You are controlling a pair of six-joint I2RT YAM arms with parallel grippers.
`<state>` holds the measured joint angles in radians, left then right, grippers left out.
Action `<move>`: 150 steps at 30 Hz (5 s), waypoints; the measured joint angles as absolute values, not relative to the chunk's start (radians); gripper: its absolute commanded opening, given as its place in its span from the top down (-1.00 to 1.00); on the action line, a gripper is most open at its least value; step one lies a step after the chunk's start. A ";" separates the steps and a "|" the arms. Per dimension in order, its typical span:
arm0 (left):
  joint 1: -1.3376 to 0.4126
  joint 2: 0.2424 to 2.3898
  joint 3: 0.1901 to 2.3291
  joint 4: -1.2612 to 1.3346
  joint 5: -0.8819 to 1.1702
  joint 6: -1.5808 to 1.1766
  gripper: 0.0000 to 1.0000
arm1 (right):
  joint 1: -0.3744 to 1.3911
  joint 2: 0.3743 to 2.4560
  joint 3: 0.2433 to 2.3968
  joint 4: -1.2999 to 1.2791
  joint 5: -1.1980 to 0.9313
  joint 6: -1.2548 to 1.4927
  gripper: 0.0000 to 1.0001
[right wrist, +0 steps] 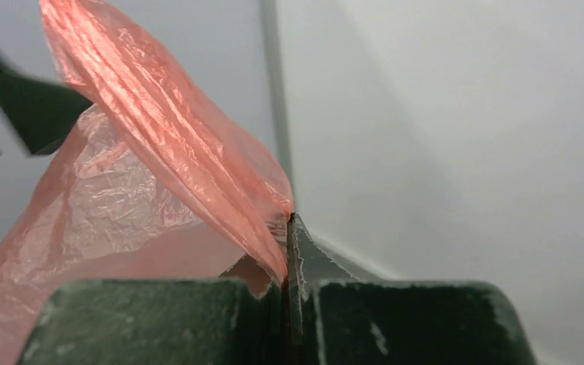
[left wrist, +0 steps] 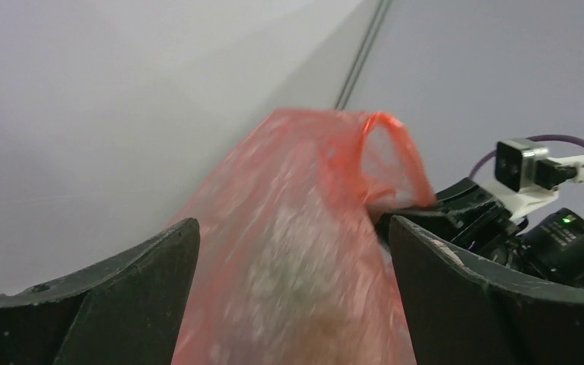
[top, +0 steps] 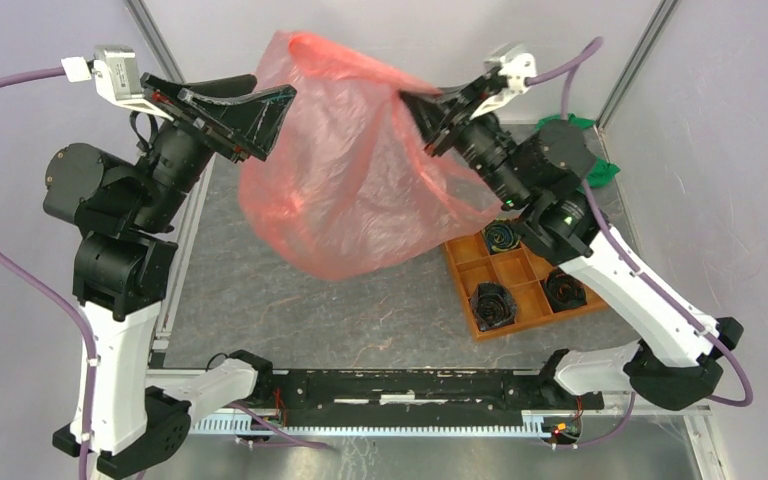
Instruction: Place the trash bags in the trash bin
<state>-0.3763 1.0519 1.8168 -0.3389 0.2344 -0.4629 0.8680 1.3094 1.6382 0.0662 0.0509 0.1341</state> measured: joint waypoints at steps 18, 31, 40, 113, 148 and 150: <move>-0.375 1.097 1.570 -0.458 -0.074 -0.440 -0.54 | 0.628 1.393 1.715 -0.040 -0.055 0.139 0.99; -0.374 1.296 1.308 -0.289 0.200 -0.617 -0.61 | 0.595 1.698 1.730 0.118 -0.356 0.431 0.99; -0.374 1.129 1.275 -0.377 0.028 -0.575 -1.00 | 0.599 1.702 1.669 0.000 -0.199 0.460 0.99; -0.508 1.263 1.311 -0.271 0.413 -0.686 -0.84 | 0.561 1.254 1.380 0.039 -0.355 0.408 0.99; -0.394 1.060 1.350 -0.406 0.054 -0.696 0.96 | 0.561 1.459 1.434 0.356 -0.258 0.757 -0.16; -0.394 1.056 1.351 -0.432 0.023 -0.680 0.96 | 0.561 1.485 1.466 0.307 -0.266 0.718 -0.56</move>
